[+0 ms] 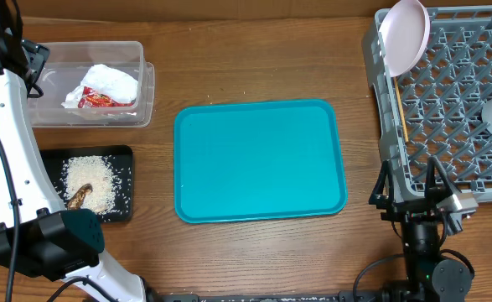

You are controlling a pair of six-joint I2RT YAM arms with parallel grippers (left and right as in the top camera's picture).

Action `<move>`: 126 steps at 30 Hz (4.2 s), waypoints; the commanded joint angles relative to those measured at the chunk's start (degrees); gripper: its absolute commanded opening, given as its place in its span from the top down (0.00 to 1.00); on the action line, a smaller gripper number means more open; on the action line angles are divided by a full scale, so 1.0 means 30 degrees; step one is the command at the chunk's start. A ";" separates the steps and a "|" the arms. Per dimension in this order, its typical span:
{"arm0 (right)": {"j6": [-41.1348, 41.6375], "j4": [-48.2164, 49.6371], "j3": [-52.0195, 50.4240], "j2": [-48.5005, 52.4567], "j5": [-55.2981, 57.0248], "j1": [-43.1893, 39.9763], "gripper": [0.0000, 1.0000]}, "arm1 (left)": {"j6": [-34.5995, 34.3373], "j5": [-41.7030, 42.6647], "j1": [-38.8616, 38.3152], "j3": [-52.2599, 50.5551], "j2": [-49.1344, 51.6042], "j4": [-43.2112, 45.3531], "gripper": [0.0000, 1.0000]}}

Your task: Sort waste into correct bins and load items into the dishwasher

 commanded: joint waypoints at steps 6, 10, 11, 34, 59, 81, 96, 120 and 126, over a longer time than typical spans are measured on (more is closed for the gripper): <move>-0.1763 0.0831 -0.1173 -0.0226 0.0255 -0.0197 0.00 | 0.0015 -0.0364 -0.0073 0.0073 0.0073 0.0029 0.00; -0.3526 -0.0372 -0.1173 -0.0226 0.0255 -0.0197 0.00 | 0.0015 -0.0357 -0.0073 0.0073 0.0073 0.0029 0.00; -0.3650 -0.0962 -0.1173 -0.0233 0.0270 -0.0197 0.00 | 0.0015 -0.0357 -0.0073 0.0073 0.0073 0.0029 0.00; -0.3548 -0.5166 -0.1166 -0.0226 0.0765 -0.0823 0.00 | 0.0015 -0.0364 -0.0073 0.0073 0.0073 0.0029 0.00; -0.3548 -0.5166 -0.1166 -0.0226 0.0758 -0.0823 0.00 | 0.0015 -0.0262 -0.0109 0.0073 0.0386 0.0036 0.00; -0.3541 -0.5166 -0.1166 -0.0226 0.0758 -0.0823 0.00 | 0.2528 0.0444 -0.0095 -0.0146 -0.2951 -0.5938 0.00; -0.3541 -0.5166 -0.1166 -0.0226 0.0758 -0.0823 0.00 | 0.3701 0.5180 -0.2565 -1.9489 -1.4469 0.5384 0.00; -0.3548 -0.5166 -0.1166 -0.0226 0.0758 -0.0823 0.00 | 0.6411 0.5763 -0.5778 -3.8155 -3.0716 2.0254 0.00; -0.3541 -0.5166 -0.1166 -0.0226 0.0758 -0.0823 0.00 | 0.7686 0.5778 -0.6244 -4.0246 -3.1860 2.1959 0.00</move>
